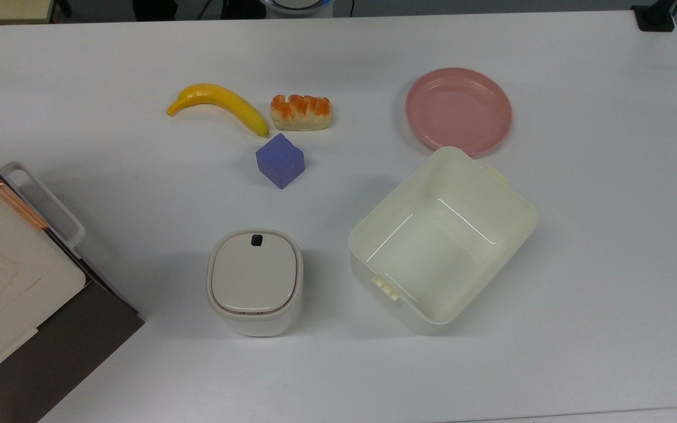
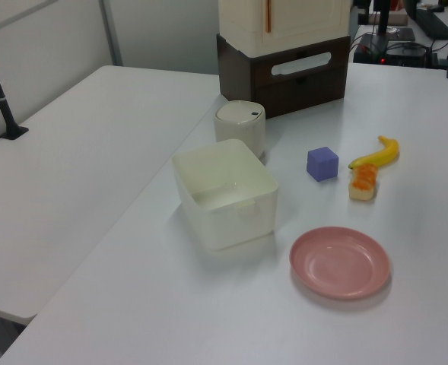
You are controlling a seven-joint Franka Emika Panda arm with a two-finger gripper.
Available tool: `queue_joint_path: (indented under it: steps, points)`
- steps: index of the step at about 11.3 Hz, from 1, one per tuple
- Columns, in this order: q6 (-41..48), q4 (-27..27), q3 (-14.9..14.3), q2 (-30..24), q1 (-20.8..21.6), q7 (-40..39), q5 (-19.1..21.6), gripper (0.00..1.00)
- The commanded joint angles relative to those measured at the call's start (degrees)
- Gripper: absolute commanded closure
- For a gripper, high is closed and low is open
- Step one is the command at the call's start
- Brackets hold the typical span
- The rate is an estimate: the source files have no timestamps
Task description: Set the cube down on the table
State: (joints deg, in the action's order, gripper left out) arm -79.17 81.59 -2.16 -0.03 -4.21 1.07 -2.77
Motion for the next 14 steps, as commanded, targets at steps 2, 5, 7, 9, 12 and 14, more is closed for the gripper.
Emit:
queue_joint_path:
  steps: [2, 5, 7, 9, 12, 14]
  points:
    - [0.42, 0.68, -2.59, 0.64, 3.15, -8.46, 5.64, 0.00]
    - [-2.89, 2.34, -1.71, 1.52, 5.08, -5.37, 6.72, 0.00]
    - [-8.70, 6.12, -1.71, 1.35, 7.02, -4.94, 6.37, 0.00]
    - [-9.07, 7.00, -1.71, 1.09, 6.94, -5.20, 5.50, 0.00]
    - [-11.54, 7.18, -2.32, 1.08, 6.41, -2.85, 6.37, 0.00]
    - [-11.88, 7.18, -2.06, 1.26, 6.59, 1.20, 6.11, 0.00]
